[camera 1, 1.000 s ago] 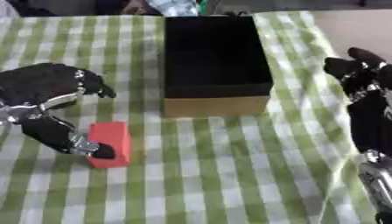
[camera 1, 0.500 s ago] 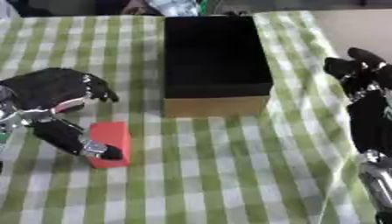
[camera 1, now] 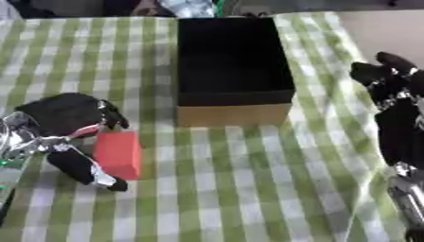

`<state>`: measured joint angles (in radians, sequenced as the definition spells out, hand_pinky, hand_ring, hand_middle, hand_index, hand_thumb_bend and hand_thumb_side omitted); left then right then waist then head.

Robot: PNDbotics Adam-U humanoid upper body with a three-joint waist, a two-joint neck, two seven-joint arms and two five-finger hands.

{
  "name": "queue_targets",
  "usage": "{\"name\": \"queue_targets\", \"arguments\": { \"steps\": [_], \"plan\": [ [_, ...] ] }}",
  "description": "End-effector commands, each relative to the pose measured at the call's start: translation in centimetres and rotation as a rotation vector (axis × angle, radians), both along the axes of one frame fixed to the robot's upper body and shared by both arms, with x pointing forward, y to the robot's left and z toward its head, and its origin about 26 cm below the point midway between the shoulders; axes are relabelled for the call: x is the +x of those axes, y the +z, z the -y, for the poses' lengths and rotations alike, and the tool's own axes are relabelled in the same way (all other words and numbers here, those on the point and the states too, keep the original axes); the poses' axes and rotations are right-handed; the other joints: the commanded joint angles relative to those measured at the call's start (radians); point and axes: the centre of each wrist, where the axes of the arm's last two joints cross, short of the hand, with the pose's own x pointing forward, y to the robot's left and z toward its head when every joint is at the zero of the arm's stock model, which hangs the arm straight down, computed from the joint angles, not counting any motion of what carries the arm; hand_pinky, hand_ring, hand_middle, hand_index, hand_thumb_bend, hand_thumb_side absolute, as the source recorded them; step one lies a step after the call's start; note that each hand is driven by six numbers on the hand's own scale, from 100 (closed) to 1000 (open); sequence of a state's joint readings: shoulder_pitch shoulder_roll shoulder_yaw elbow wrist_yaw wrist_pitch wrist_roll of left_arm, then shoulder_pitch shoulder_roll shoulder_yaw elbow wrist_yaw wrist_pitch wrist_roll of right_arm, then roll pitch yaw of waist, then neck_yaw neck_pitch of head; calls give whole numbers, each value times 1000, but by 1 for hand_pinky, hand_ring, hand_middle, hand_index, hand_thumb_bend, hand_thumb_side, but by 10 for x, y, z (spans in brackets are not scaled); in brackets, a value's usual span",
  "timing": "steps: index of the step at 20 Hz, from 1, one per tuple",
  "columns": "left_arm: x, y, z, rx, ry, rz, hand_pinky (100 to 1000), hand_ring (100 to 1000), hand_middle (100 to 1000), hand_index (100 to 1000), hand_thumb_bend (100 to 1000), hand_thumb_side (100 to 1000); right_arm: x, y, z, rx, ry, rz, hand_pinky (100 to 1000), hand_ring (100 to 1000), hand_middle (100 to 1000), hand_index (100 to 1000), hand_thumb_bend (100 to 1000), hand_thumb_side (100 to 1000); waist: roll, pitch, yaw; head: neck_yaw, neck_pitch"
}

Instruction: Pick up objects on the table and place them in the box.

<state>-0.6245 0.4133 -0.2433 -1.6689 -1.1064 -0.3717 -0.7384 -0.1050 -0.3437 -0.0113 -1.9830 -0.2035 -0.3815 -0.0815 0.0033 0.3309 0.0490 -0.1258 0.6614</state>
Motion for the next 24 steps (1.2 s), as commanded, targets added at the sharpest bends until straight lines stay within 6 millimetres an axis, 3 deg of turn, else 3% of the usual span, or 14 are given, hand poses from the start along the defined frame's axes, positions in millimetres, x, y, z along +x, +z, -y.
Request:
{"name": "queue_targets", "arguments": {
  "steps": [1,4,6,7,10,13,17,24],
  "plan": [
    [1,2,0,227,-86,-73,606,611,589,803,689,787,-1,6,-1,-6,9,23,856,803,586,819,100,876,5,-26,-2,3,-8],
    [3,-1,0,207,-74,-73,600,589,566,780,555,787,-1,6,-1,-6,10,22,856,803,586,819,100,876,3,-25,-3,4,-6],
    [3,-1,1,191,-70,-63,598,575,551,767,399,763,-1,6,-1,-6,11,21,856,804,586,819,100,876,3,-24,-3,4,-6],
    [3,-1,1,182,-68,-56,597,570,547,763,273,753,-1,6,-1,-6,11,21,856,804,586,819,100,876,3,-25,-3,4,-6],
    [0,5,1,153,-74,-23,592,554,530,743,121,747,-1,5,-1,-7,11,20,857,804,586,819,100,876,3,-25,-2,2,-6],
    [-5,13,1,136,-89,8,585,539,516,727,100,710,-1,5,-1,-7,11,19,857,805,586,820,100,877,3,-26,-1,1,-6],
    [-14,26,0,137,-124,41,595,591,577,774,150,769,-2,5,-1,-9,11,16,858,806,586,820,100,876,4,-27,1,-1,-5],
    [-28,51,-10,158,-180,65,589,614,617,787,100,749,-2,5,-1,-9,12,16,859,806,586,821,100,875,6,-29,2,-4,-8]
  ]
}}
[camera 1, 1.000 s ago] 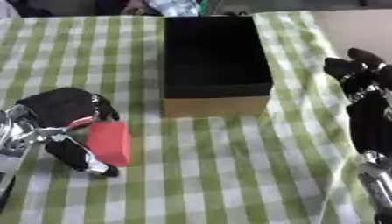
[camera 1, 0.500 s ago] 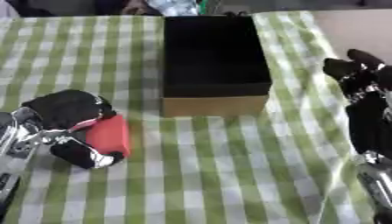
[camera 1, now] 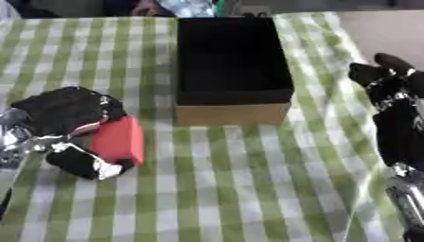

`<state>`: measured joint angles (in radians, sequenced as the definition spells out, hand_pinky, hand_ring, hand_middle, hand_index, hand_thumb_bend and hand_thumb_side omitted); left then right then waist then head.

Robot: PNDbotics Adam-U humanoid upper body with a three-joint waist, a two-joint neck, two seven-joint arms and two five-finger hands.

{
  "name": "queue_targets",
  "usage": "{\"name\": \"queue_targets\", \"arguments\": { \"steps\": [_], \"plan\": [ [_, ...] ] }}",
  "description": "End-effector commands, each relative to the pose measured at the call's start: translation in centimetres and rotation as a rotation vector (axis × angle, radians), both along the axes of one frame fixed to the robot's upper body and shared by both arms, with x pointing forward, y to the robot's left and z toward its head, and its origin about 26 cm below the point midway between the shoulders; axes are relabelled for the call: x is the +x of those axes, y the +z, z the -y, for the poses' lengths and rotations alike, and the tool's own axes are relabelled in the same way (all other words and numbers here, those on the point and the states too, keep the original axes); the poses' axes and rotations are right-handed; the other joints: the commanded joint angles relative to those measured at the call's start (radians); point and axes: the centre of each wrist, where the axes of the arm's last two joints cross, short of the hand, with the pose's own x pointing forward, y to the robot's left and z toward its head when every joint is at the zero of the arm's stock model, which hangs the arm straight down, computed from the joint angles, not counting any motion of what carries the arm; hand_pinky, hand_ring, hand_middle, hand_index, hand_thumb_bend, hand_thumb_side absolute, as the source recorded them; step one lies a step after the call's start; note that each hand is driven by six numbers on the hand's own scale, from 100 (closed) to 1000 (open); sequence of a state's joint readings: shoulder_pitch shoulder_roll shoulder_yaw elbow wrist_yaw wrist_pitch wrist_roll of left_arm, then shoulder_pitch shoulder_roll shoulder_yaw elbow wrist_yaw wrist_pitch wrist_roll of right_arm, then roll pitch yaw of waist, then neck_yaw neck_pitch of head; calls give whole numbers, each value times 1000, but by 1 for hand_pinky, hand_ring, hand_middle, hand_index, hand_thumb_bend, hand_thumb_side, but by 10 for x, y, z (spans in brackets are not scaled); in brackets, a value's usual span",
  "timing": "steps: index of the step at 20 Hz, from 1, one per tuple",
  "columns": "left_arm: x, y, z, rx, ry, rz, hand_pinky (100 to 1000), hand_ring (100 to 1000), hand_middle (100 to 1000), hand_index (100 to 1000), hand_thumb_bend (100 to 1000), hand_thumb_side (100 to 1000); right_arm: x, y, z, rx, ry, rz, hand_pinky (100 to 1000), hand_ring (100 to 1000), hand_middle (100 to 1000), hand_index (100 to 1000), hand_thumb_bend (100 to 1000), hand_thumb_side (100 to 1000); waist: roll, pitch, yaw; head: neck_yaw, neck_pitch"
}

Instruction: Pick up objects on the table and place them in the box.

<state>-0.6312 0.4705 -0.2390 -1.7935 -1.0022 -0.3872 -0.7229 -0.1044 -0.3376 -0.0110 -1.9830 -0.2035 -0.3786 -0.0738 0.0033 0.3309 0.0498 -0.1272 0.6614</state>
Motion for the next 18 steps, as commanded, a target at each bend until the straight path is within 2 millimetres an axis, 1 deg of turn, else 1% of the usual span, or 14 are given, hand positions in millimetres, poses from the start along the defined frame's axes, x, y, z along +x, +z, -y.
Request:
{"name": "queue_targets", "arguments": {
  "steps": [1,6,9,12,16,18],
  "plan": [
    [-8,24,-10,205,-64,-3,588,611,614,784,100,739,-2,5,0,-9,7,20,859,806,586,821,100,875,6,-30,1,-3,-9],
    [-17,49,-9,155,-88,58,578,563,561,748,100,651,-2,6,1,-7,8,26,858,806,587,821,100,873,3,-30,-1,-2,-10],
    [-20,67,-4,116,-98,114,570,552,546,743,100,622,-1,8,0,-7,17,36,857,806,587,821,100,870,1,-27,-7,6,-10],
    [-18,81,3,82,-91,171,560,543,537,737,100,606,0,10,0,-7,30,49,857,806,587,821,100,868,-1,-22,-18,19,-14],
    [-12,95,14,27,-67,241,548,539,533,733,100,582,2,12,-2,-2,45,63,856,806,587,821,100,867,-4,-13,-37,41,-29],
    [-9,104,19,-8,-53,280,543,540,534,732,100,587,3,14,-3,3,52,70,856,806,587,821,100,866,-5,-7,-49,52,-38]
  ]
}}
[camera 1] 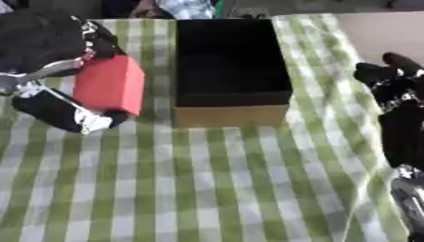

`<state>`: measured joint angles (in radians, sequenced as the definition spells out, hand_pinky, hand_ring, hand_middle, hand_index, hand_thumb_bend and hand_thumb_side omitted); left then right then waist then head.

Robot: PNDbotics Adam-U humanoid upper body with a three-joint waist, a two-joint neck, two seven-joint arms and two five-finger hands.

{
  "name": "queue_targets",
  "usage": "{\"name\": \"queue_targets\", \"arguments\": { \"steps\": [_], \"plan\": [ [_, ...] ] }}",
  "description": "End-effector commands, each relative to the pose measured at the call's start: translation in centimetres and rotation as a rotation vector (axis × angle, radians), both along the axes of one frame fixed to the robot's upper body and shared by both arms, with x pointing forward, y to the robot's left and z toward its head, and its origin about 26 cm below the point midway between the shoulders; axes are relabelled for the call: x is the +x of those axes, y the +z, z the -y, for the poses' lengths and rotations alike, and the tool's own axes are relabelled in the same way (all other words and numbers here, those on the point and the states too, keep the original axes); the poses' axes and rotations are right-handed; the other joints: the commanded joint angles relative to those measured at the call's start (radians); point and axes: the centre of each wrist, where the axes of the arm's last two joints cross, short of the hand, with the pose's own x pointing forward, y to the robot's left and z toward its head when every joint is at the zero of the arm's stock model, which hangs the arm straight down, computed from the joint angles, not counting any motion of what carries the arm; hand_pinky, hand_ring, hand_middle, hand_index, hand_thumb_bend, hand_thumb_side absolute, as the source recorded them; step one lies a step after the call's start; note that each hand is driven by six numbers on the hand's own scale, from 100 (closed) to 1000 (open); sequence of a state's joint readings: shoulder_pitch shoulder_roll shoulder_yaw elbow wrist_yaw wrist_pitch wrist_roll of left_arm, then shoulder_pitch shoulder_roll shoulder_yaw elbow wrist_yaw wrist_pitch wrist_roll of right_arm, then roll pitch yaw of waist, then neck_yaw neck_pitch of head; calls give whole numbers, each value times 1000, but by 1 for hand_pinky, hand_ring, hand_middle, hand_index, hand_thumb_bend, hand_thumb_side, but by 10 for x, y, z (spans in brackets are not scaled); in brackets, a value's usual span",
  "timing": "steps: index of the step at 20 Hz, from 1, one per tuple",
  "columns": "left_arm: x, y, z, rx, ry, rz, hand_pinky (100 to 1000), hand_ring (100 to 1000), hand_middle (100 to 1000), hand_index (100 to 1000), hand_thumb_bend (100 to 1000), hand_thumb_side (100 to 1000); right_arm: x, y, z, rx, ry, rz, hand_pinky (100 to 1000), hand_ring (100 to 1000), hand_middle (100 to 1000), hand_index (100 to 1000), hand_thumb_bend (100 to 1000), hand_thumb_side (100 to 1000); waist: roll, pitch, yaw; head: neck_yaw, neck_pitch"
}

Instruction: Pick up objects on the table and place them in the box.

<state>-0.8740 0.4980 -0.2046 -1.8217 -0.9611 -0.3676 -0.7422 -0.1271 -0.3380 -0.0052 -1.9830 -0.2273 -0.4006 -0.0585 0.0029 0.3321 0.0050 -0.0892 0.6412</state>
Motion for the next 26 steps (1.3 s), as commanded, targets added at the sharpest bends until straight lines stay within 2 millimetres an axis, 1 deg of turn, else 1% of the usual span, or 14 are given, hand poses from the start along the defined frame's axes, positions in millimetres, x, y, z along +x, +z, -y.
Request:
{"name": "queue_targets", "arguments": {
  "steps": [1,5,8,13,16,18,19,22,26],
  "plan": [
    [3,16,5,0,20,61,539,541,536,733,100,576,0,10,-1,-3,19,37,856,805,588,821,100,866,-5,-6,-11,20,-22],
    [14,22,18,-35,31,110,529,539,541,734,100,560,2,14,-3,6,37,51,855,805,589,821,100,864,-5,0,-37,45,-34],
    [28,19,27,-52,39,119,535,539,543,736,100,558,4,18,-5,20,57,65,854,805,590,821,100,861,-7,4,-61,67,-43],
    [51,15,38,-95,45,122,540,542,548,738,100,559,7,25,-9,46,95,84,853,805,592,821,100,857,-13,8,-100,101,-46],
    [63,13,38,-132,33,118,544,541,544,737,100,560,9,27,-11,63,113,91,852,805,592,820,100,856,-16,11,-116,113,-48],
    [68,10,37,-144,27,124,544,541,544,737,100,560,9,28,-11,67,118,92,852,805,592,820,100,856,-16,11,-119,115,-48],
    [71,9,37,-158,22,122,554,552,551,748,100,556,9,29,-11,74,121,93,853,805,592,820,100,858,-17,13,-126,123,-50],
    [80,6,34,-220,3,111,562,558,552,755,100,550,11,32,-16,92,144,93,854,805,592,820,100,859,-14,16,-158,150,-51],
    [91,0,31,-242,-2,120,564,568,558,766,100,554,13,35,-20,103,173,90,855,805,592,820,100,862,-9,17,-187,176,-55]
  ]
}}
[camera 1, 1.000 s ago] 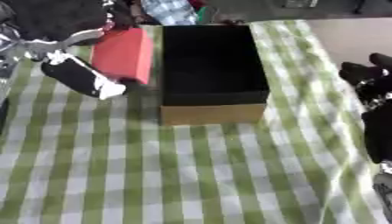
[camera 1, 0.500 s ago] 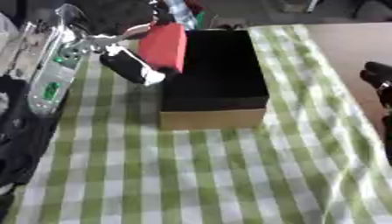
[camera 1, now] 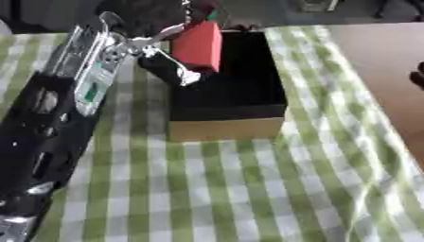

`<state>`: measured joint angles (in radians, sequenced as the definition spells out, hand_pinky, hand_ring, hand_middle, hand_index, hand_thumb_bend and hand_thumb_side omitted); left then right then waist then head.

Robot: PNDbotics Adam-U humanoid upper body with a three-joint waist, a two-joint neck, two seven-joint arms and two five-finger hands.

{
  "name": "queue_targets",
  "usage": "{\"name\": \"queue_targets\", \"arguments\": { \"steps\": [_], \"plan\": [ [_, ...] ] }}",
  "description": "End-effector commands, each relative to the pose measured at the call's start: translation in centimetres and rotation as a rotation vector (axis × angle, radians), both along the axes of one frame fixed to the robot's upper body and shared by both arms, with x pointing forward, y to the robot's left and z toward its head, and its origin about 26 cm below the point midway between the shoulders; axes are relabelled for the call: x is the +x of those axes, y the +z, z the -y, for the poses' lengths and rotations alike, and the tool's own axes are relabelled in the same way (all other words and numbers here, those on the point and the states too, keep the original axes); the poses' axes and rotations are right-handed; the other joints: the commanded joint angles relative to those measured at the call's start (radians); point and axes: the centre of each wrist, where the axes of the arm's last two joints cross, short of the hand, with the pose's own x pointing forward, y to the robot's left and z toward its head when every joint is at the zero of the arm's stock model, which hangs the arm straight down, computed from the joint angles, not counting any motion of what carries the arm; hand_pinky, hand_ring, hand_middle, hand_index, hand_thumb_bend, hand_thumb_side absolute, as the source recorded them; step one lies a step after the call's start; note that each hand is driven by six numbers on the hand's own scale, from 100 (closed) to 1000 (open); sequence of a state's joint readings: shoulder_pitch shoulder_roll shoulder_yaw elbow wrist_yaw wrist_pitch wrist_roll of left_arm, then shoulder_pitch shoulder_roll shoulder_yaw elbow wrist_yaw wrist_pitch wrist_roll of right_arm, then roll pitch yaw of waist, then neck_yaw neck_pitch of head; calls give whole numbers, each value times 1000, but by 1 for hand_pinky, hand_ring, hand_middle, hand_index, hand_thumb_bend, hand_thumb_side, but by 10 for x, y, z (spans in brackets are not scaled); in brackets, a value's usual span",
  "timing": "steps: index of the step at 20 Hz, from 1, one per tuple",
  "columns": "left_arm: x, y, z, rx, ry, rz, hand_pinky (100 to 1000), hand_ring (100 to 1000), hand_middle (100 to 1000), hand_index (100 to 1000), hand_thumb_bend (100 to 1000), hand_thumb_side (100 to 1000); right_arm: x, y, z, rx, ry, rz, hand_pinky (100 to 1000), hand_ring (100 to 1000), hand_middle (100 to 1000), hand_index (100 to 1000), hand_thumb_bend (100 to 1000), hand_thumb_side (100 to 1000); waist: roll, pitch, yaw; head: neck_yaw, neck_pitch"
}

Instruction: Pick up objects on the table and place them in the box.

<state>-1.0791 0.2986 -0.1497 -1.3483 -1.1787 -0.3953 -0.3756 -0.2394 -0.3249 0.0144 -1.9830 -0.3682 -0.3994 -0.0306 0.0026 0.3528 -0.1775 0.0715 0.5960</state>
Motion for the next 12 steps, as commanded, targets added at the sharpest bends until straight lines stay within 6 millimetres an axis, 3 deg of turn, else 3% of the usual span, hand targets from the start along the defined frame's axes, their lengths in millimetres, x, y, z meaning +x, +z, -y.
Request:
{"name": "queue_targets", "arguments": {
  "steps": [1,4,5,6,7,8,9,12],
  "plan": [
    [6,8,-3,-21,-2,45,567,579,575,781,100,566,-1,8,-3,1,30,17,855,805,592,820,100,862,-7,-4,-10,21,-11],
    [16,-2,-8,-27,32,37,574,597,597,819,100,619,0,9,-5,0,44,11,857,805,591,819,100,859,-1,-4,-23,31,-15],
    [20,-5,-9,-37,37,33,588,645,655,861,100,712,0,9,-5,0,45,8,857,806,591,819,100,862,2,-4,-26,33,-16],
    [22,-8,-11,-45,35,31,591,656,674,875,100,726,0,9,-5,1,46,6,857,806,591,819,100,862,4,-4,-28,34,-18],
    [25,-11,-11,-52,26,31,603,717,758,929,153,800,0,10,-5,0,46,6,857,806,591,818,100,862,5,-4,-29,35,-18],
    [26,-13,-12,-56,18,32,603,717,758,929,153,800,0,10,-5,0,46,5,857,806,591,818,100,862,6,-4,-30,36,-19],
    [28,-16,-13,-54,13,36,641,833,863,992,296,889,0,9,-5,-1,45,5,857,806,591,818,100,862,6,-4,-30,36,-18],
    [31,-23,-15,-33,20,58,678,947,949,1000,432,952,-1,9,-4,-2,40,3,857,806,590,818,100,862,7,-5,-27,30,-16]
  ]
}}
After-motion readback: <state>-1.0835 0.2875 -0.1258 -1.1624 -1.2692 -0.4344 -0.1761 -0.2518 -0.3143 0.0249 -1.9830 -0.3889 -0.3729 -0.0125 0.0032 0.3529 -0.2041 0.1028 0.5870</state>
